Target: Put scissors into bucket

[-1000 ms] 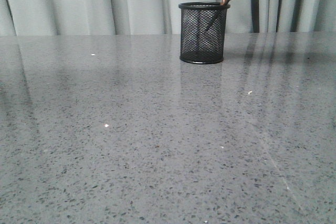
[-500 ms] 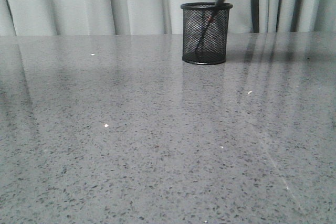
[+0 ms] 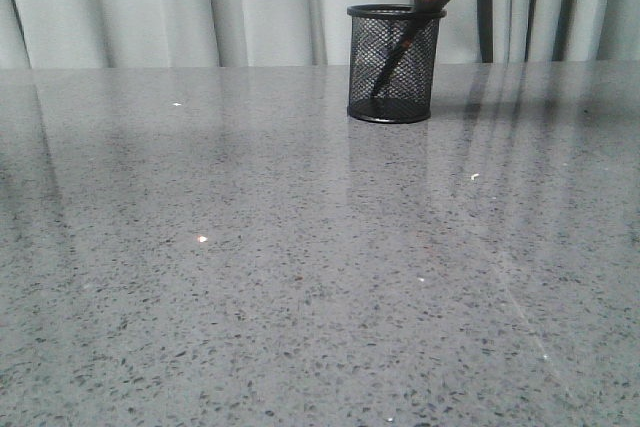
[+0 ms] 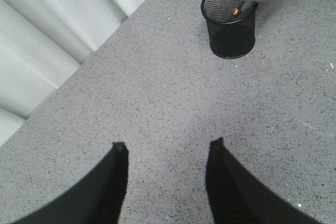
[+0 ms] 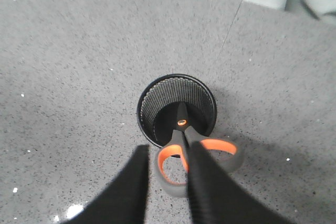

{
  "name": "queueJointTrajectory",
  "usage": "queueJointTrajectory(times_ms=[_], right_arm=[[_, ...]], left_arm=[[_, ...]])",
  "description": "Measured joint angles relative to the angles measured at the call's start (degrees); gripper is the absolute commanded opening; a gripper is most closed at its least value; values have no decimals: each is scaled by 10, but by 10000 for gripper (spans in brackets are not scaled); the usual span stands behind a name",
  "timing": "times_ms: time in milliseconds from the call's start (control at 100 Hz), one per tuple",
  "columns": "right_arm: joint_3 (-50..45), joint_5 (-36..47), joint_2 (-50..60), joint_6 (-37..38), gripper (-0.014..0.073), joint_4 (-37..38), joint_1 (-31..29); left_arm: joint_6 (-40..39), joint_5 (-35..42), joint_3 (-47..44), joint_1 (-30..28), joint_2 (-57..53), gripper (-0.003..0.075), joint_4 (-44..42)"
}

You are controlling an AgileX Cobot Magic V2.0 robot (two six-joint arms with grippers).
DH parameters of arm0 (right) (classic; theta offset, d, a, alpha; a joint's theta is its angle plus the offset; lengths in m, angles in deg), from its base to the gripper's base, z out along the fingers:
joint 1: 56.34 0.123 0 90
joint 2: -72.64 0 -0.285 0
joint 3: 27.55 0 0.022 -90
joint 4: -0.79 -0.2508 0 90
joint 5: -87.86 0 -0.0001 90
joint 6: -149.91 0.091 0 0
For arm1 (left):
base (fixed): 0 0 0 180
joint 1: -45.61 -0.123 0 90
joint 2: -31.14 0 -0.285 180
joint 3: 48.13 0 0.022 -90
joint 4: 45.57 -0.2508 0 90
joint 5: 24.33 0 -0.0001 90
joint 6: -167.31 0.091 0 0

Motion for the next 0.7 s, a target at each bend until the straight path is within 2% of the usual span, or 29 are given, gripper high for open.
queueJointTrajectory(times_ms=[70,120,280,380,550,700], right_arm=[[0,0,17,0,-51,0,0],[0,1,28,0,-45,0,0],[-23,36,73,0,-45,0,0],[-92,98,121,0,-45,0,0],[-291,274,245,-1,-45,2,0],[-502,443,386,-4,-45,6,0]], left_arm=[[-3,0,0,0,0,96,0],[-4,0,0,0,0,-22,0],[-24,10,-5,0,-10,-20,0],[-40,53,-36,0,-34,-20,0],[-55,211,-163,0,-121,-20,3],[-59,374,-330,0,-226,-20,17]])
